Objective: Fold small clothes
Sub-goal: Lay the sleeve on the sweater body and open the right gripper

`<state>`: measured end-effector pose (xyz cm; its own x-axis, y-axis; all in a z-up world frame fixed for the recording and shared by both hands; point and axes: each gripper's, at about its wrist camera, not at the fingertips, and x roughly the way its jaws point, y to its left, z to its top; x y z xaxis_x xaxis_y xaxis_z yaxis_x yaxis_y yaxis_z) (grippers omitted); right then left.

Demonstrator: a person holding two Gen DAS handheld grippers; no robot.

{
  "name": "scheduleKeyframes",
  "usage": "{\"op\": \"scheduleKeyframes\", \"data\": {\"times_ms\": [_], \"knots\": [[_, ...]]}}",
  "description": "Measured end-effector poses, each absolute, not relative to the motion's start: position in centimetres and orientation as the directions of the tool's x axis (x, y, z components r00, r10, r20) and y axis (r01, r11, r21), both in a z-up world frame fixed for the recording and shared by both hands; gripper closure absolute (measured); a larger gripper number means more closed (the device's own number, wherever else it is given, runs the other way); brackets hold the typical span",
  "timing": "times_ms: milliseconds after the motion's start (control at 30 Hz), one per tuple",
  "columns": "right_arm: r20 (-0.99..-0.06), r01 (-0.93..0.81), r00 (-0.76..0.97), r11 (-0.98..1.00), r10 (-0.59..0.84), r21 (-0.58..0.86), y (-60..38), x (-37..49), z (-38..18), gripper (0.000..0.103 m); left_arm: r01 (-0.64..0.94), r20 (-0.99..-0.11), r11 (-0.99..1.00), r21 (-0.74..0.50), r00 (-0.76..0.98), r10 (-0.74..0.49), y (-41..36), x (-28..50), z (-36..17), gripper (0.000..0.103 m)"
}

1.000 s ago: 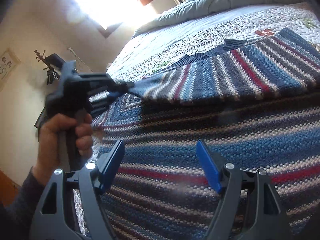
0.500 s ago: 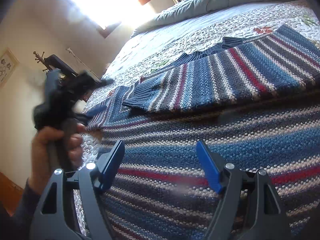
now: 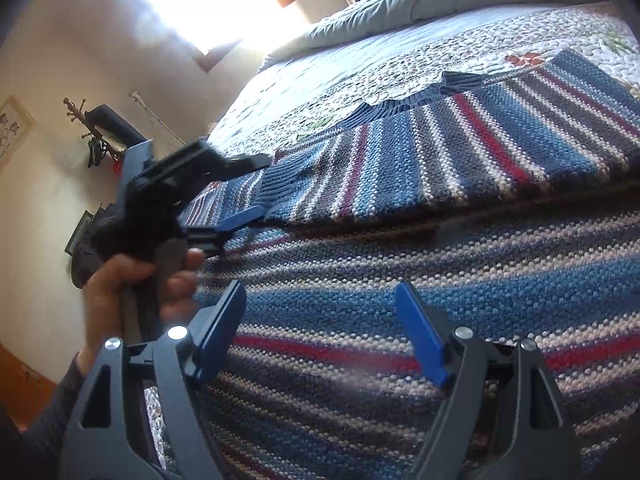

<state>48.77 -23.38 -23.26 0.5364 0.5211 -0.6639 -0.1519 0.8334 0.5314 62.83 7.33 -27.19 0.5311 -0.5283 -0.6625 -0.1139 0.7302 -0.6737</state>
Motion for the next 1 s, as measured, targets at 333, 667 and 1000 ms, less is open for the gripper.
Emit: {"op": "scheduleKeyframes", "data": {"times_ms": [333, 667, 1000], "knots": [[-0.745, -0.161, 0.582, 0.944, 0.325, 0.286, -21.2, 47.9, -23.0, 0.015, -0.169, -0.695, 0.956, -0.238, 0.717, -0.046, 8.3, 51.8, -22.1, 0.004], [-0.753, -0.196, 0.652, 0.979, 0.088, -0.055, -17.1, 46.7, -22.1, 0.013, -0.097, -0.714, 0.973, -0.211, 0.695, -0.085, 9.1, 50.2, -23.8, 0.004], [-0.727, -0.424, 0.634, 0.905, 0.263, -0.042, -7.3, 52.3, -8.6, 0.007, -0.138, -0.783, 0.946, -0.293, 0.603, -0.155, 11.1, 50.3, -26.1, 0.004]]}}
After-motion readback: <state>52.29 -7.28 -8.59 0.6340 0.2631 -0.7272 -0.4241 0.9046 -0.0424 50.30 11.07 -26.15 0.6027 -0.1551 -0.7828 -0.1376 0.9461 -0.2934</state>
